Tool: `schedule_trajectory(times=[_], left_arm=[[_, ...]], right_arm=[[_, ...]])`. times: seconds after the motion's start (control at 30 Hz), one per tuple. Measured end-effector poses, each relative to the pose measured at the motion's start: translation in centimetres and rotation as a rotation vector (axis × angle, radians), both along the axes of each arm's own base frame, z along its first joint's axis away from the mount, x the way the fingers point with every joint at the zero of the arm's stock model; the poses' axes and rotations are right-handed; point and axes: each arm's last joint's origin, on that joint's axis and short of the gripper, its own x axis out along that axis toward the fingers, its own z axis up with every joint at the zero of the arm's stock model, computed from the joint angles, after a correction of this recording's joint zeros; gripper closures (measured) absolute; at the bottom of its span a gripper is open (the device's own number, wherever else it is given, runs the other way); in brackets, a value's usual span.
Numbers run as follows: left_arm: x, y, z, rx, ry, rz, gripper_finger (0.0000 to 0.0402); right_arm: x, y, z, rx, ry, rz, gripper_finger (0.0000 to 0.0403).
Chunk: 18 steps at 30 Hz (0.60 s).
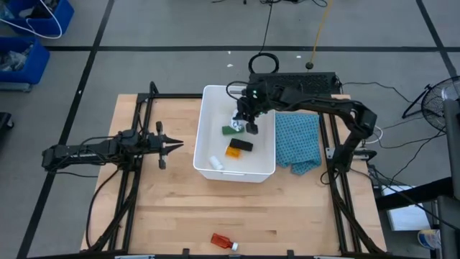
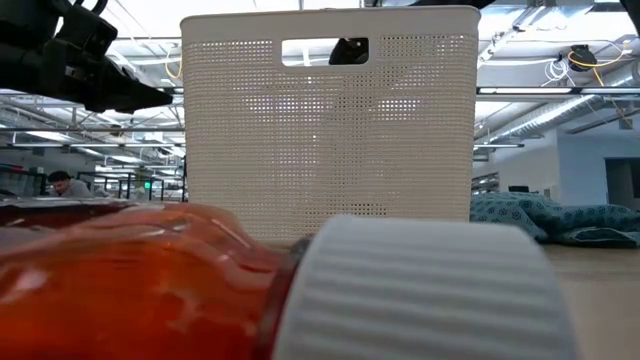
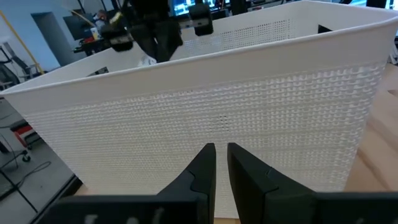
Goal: Pick & place medical supplies in basket/bin
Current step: Put the white mailer bag into the white bin
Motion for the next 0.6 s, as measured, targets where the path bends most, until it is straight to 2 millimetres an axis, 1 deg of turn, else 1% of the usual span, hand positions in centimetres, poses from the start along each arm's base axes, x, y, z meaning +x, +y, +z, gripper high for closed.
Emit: schedule_trajectory(times=[0.17,0.4,0.5,0.6], left_arm=[[0.0,0.0,0.0,0.010,0.000,0.006,0.0355],[0.0,0.0,0.0,0.009,-0.001,0.010,0.0355],[0.0,0.0,0.0,0.001,-0.002,0.013,0.0355],[0.0,0.0,0.0,0.001,0.000,0.013,0.0355]], right_arm=[[0.2,0.2,-1.8,0.021,0.099,0.018,0.0403],[0.8,-0.3,-4.6,0.044,0.191,-0.011,0.0403],[0.8,-0.3,-5.2,0.057,0.213,-0.012,0.0403],[0.9,-0.2,-5.2,0.069,0.217,-0.018,0.0403]])
